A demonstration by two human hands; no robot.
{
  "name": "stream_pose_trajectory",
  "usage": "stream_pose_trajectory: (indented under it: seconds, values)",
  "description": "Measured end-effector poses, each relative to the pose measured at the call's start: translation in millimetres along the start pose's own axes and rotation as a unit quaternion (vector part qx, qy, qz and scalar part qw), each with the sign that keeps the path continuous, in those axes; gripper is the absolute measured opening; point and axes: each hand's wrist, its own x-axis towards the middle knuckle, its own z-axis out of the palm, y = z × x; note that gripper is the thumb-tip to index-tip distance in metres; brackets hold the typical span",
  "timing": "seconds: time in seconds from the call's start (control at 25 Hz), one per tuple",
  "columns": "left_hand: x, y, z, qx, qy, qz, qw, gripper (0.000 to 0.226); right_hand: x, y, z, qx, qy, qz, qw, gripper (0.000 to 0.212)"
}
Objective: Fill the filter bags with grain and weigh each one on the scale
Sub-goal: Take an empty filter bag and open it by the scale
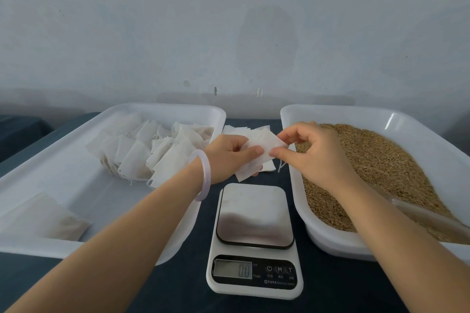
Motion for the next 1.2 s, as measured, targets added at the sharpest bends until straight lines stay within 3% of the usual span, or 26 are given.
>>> stream_pose_trajectory:
  seconds: [0.16, 0.36, 0.6, 0.72, 0.92, 1.04, 1.2]
  values:
    - [-0.1, -1.4, -1.8, -0.005, 0.004, -0.001, 1.000, 0.027, 0.6, 3.2, -0.4, 0.023, -0.009, 0.025, 0.999, 0.027]
    - [1.5, -1.6, -2.8, 0.043, 0.017, -0.007, 0.999, 0.027, -0.1, 1.5, -1.6, 0.078, -0.068, 0.011, 0.995, 0.010]
    - [-2.5, 2.0, -2.2, -0.040, -0.062, -0.022, 0.997, 0.024, -3.5, -5.9, -8.6, 0.172, -0.145, 0.033, 0.974, 0.002]
    - [-4.9, 5.7, -5.2, -0.051, -0.100, -0.029, 0.993, 0.024, -4.6, -5.2, -11.0, 0.101, -0.156, 0.001, 0.983, 0.001]
    - [-7.6, 10.2, -4.5, -0.050, -0.194, -0.020, 0.980, 0.047, -7.1, -6.4, -8.7, 0.060, -0.245, -0.029, 0.967, 0.034]
    - [-8.2, 10.7, -4.0, -0.038, -0.250, -0.037, 0.967, 0.026, -8.2, -9.1, -7.4, 0.060, -0.270, -0.027, 0.961, 0.030]
    - [-7.5, 8.2, -4.9, 0.009, -0.237, -0.057, 0.970, 0.013, -10.6, -14.7, -14.6, 0.056, -0.241, -0.040, 0.968, 0.009]
